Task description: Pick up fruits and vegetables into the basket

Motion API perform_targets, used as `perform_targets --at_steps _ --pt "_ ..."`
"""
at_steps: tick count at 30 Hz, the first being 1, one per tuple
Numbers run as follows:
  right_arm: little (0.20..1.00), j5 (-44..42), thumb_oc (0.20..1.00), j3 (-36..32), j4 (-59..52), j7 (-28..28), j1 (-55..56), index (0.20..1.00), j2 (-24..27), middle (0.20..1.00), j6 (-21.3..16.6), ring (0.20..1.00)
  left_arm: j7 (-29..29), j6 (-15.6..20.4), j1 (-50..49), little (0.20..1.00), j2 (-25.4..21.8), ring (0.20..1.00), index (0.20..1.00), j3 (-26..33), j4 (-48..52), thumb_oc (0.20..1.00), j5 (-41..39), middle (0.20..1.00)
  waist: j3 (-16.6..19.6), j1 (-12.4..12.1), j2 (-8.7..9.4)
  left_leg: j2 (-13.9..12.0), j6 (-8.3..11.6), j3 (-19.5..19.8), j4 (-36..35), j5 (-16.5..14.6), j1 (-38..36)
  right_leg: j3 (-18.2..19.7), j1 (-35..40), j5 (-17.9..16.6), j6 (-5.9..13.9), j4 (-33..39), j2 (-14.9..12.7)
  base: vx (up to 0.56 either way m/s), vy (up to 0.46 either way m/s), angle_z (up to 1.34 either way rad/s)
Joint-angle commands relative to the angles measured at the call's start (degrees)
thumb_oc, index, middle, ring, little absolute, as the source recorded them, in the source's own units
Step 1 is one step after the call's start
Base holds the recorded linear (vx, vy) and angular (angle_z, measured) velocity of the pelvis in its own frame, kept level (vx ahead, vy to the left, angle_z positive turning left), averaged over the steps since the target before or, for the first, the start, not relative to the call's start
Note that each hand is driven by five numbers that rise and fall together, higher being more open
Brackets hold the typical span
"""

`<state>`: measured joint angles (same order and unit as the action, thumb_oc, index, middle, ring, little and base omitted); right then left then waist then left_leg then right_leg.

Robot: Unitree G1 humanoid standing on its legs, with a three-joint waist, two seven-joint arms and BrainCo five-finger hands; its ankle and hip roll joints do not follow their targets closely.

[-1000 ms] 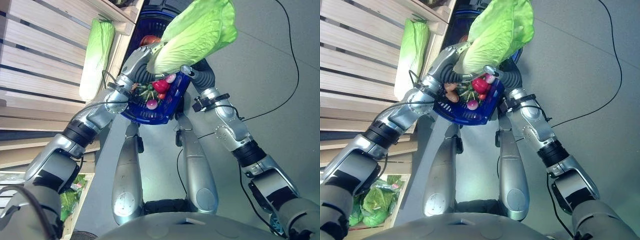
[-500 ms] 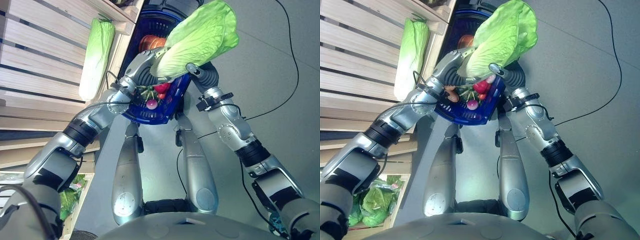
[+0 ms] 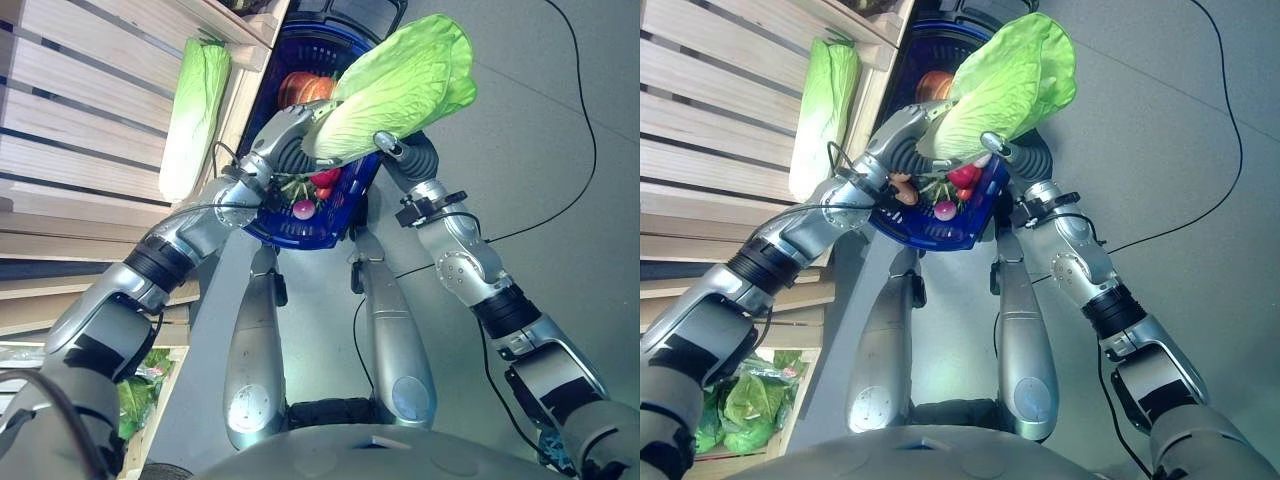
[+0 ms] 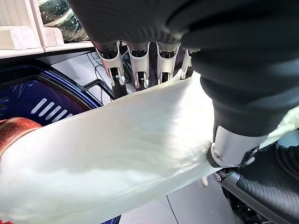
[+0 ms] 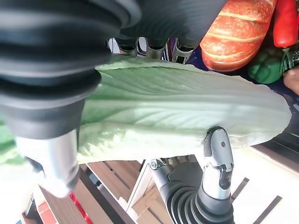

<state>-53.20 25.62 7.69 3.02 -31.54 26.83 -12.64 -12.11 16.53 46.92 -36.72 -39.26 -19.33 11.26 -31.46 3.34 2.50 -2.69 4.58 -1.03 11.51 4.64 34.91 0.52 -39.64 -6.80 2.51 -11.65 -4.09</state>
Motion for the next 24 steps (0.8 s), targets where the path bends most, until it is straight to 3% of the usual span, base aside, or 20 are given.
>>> perform_targets --at_steps 1,12,19,20,21,24 --pt "0.200 -0.1 0.200 0.0 -10.8 5.0 -1.6 0.200 -0.6 0.200 -6.0 0.200 1.6 0.0 -0.8 0.200 -0.2 0.200 0.200 -1.3 -1.0 0.200 1.6 0.200 1.7 1.0 -0.45 2.1 -0.89 -0.6 -1.1 -1.2 0.8 -3.7 2.8 4.9 2.94 -2.9 2.4 0.00 0.000 0.00" --pt "0.200 -1.0 0.200 0.2 -10.9 6.1 -2.0 0.200 -0.9 0.200 -6.5 0.200 4.4 -1.7 -0.9 0.200 -0.1 0.200 0.200 -2.1 -1.3 0.200 1.8 0.200 1.7 0.8 -0.50 2.1 -0.93 -0.5 -1.4 -1.2 0.7 -4.0 2.9 4.9 3.03 -2.8 2.3 0.00 0.000 0.00" --pt "0.200 -1.6 0.200 0.2 -10.8 6.4 -2.2 0.200 -1.1 0.200 -6.8 0.200 3.5 -4.8 -1.0 0.200 0.2 0.200 0.200 -2.5 -1.9 0.200 1.3 0.200 1.7 0.8 -0.37 2.1 -0.86 -0.5 -1.4 -1.2 0.9 -4.1 2.7 4.8 3.13 -2.7 2.3 0.00 0.000 0.00" --pt "0.200 -1.6 0.200 0.3 -10.9 6.3 -2.2 0.200 -1.1 0.200 -6.7 0.200 3.0 -5.4 -1.2 0.749 0.3 0.749 0.749 -2.3 -2.1 0.749 0.7 0.749 1.7 0.8 -0.38 2.1 -0.87 -0.4 -1.5 -1.2 0.8 -4.1 2.7 4.8 3.14 -2.6 2.3 0.00 0.000 0.00" --pt "0.200 -1.5 0.200 0.3 -11.0 6.1 -2.2 0.200 -1.2 0.200 -6.8 0.200 2.7 -6.2 -1.4 1.000 0.4 1.000 1.000 -2.1 -2.2 1.000 -0.2 1.000 1.7 0.7 -0.37 2.1 -0.89 -0.4 -1.5 -1.2 0.8 -4.1 2.8 4.8 3.17 -2.6 2.3 0.00 0.000 0.00" --pt "0.200 -1.5 0.200 0.1 -10.6 6.3 -1.7 0.200 -1.5 0.200 -7.2 0.200 0.6 -5.5 -3.2 1.000 1.5 1.000 1.000 -0.4 -3.2 1.000 -5.6 1.000 1.7 0.5 -0.32 2.2 -0.91 -0.3 -1.6 -1.4 0.3 -4.0 3.4 5.1 3.15 -2.5 2.3 0.00 0.000 0.00"
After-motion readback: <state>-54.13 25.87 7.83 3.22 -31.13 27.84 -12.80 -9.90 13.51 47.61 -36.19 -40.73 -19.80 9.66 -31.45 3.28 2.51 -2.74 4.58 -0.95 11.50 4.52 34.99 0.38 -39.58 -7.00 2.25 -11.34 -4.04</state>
